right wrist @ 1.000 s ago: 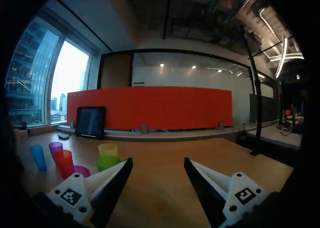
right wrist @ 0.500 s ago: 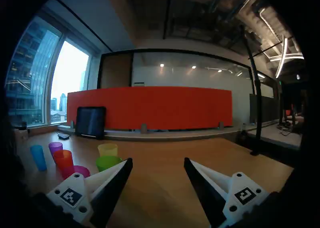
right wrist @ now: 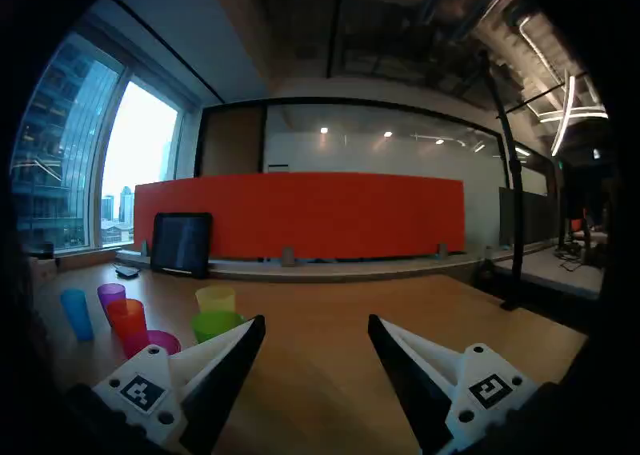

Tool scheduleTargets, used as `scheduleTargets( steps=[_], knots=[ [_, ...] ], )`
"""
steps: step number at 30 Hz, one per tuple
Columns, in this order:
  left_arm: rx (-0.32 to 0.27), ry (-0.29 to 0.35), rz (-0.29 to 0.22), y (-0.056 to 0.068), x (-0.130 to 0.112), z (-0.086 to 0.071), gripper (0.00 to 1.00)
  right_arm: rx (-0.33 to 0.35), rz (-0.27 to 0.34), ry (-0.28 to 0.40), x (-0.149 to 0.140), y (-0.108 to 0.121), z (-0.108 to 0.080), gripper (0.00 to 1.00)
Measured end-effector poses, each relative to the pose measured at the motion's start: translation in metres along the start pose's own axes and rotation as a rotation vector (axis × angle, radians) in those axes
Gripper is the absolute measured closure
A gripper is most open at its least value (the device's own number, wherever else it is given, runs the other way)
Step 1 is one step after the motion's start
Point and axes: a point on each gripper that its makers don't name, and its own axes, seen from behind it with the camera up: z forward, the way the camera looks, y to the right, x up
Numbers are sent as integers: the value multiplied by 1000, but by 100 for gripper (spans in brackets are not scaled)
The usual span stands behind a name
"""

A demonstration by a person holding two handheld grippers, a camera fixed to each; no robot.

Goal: Pour water

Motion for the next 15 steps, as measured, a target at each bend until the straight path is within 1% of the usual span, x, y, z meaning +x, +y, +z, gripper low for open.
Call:
scheduleTargets(
  steps=[15],
  knots=[
    [0,0,-1,0,-1,-1,1,0,0,1,-1,0,0,1]
  ],
)
